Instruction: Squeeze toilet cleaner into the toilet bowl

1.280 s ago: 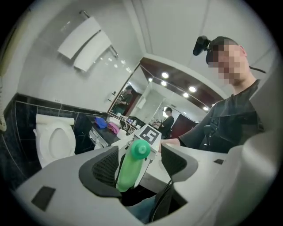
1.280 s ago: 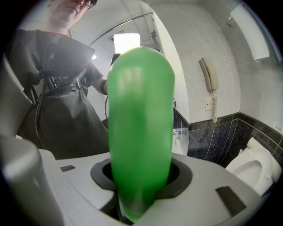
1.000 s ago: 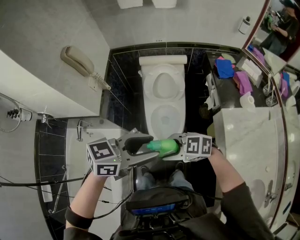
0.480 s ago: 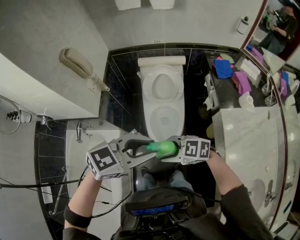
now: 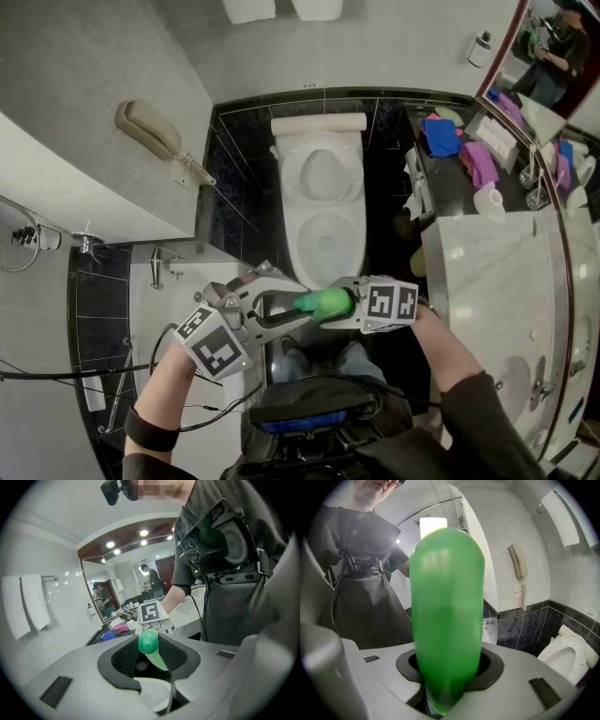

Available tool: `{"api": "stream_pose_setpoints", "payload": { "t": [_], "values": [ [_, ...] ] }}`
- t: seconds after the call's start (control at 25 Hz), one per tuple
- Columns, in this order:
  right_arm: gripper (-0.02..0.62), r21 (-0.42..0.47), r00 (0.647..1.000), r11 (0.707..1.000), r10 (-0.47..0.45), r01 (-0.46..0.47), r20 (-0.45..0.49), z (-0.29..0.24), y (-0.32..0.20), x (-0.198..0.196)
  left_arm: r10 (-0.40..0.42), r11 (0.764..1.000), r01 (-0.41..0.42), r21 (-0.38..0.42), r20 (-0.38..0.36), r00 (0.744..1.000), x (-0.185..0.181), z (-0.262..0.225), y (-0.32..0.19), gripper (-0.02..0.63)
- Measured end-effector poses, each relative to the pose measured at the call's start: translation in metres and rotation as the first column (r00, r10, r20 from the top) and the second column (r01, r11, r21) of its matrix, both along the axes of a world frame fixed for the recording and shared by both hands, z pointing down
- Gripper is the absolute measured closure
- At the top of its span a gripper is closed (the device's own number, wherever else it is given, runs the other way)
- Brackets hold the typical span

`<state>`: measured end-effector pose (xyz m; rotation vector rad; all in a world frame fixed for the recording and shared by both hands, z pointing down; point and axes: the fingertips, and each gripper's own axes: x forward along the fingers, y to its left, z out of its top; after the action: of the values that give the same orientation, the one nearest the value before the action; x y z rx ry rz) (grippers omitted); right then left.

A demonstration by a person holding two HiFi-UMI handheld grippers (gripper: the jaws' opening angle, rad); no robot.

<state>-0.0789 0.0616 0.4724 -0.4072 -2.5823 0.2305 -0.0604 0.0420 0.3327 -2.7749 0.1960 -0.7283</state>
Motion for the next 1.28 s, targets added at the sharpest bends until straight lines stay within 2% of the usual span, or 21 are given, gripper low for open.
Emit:
{"api": "stream_pose_setpoints", "payload": {
  "t": [0.08,0.2,0.28,0.32,0.4,0.48,0.6,0.68,1.2,1.28],
  "values": [
    [0.416,-0.004,1.0,1.0,0.012,-0.012,0.013,-0.002,-0.001,-0.001,-0.021,1.0,0.021,-0.013,-0.01,1.0,0.001,0.001,-0.001,0.476],
    [0.416,-0.008,0.998,0.999,0.045,-0.045,0.053,-0.008,-0.006,-0.004,-0.059,0.994,0.052,-0.095,-0.071,0.996,0.002,-0.004,-0.003,0.317],
    [0.416,-0.001,0.995,0.998,0.068,-0.068,0.075,-0.013,-0.011,-0.005,-0.102,0.983,0.076,-0.167,-0.156,0.982,0.001,-0.014,-0.007,0.275],
    [0.416,0.003,0.994,0.997,0.077,-0.077,0.084,-0.014,-0.013,-0.006,-0.144,0.971,0.096,-0.219,-0.213,0.966,0.0,-0.02,-0.01,0.273],
    [0.416,0.003,0.991,0.996,0.089,-0.09,0.096,-0.016,-0.014,-0.006,-0.242,0.928,0.126,-0.351,-0.31,0.919,-0.007,-0.028,-0.018,0.273],
    [0.416,0.0,0.99,0.996,0.093,-0.093,0.104,-0.017,-0.014,-0.006,-0.293,0.893,0.116,-0.436,-0.365,0.884,-0.021,-0.023,-0.025,0.272],
    [0.416,0.004,0.988,0.995,0.095,-0.096,0.118,-0.019,-0.013,-0.008,-0.334,0.846,0.083,-0.526,-0.403,0.852,-0.033,-0.019,-0.03,0.272],
    [0.416,0.008,0.985,0.994,0.105,-0.107,0.136,-0.022,-0.016,-0.008,-0.347,0.827,0.07,-0.558,-0.408,0.844,-0.033,-0.021,-0.032,0.27],
    [0.414,-0.006,0.978,0.993,0.12,-0.121,0.169,-0.03,-0.023,-0.016,-0.267,0.879,0.05,-0.475,-0.403,0.875,-0.013,-0.028,-0.036,0.274],
    [0.414,-0.008,0.979,0.993,0.118,-0.118,0.167,-0.03,-0.022,-0.016,-0.261,0.89,0.062,-0.451,-0.394,0.881,-0.011,-0.026,-0.038,0.336]
  ]
}}
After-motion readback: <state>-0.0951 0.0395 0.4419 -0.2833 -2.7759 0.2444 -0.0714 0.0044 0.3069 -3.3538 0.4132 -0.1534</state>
